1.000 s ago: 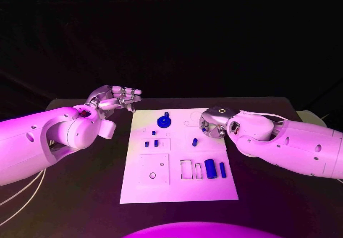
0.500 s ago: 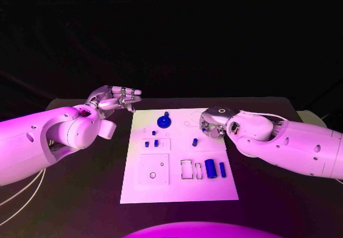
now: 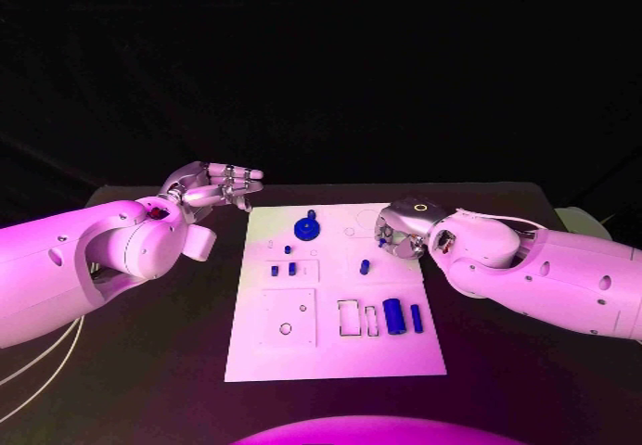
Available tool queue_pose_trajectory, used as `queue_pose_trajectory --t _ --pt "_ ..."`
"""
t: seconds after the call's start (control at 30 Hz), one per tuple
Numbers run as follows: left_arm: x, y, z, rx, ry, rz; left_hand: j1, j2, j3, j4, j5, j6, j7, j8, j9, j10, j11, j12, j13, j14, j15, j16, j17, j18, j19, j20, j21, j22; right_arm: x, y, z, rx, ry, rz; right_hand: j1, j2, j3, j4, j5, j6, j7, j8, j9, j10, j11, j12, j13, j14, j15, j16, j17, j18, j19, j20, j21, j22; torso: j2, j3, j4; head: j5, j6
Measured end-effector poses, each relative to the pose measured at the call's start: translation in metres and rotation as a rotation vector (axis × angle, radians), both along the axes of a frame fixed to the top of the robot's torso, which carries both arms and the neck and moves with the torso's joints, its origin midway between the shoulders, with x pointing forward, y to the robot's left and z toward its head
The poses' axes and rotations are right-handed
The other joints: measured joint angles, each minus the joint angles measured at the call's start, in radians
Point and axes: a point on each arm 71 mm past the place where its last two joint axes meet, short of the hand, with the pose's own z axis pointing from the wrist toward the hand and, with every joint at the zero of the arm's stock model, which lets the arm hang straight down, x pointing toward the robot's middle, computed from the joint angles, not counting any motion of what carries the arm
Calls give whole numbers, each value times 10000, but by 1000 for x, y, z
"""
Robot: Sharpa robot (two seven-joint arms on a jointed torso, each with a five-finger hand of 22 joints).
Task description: Assemble the parts on the task board
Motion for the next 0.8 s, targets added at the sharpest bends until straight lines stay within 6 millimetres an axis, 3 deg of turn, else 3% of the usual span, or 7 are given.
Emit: queue_pose_trajectory --t 0.47,0.8 --pt "1 1 -1 47 98 33 0 0 -40 -40 0 -109 37 -34 -9 -110 37 0 -1 -34 35 -63 -51 -1 0 0 -38 -36 -16 -1 24 727 -582 277 -69 -70 -1 0 -107 -2 0 -10 16 0 0 -38 -8 0 0 -1 8 0 0 0 99 1 -5 -4 6 -3 36" --pt "2 -1 -2 41 121 -8 0 0 -40 -40 0 -109 37 -34 -9 -143 71 0 -2 -34 35 -63 -51 -1 0 0 -79 -50 -53 39 40 1563 -551 1554 -69 -70 -1 1 -108 27 -31 -30 11 0 1 -37 -17 0 1 -6 7 0 -1 0 105 7 -5 -1 -12 283 32"
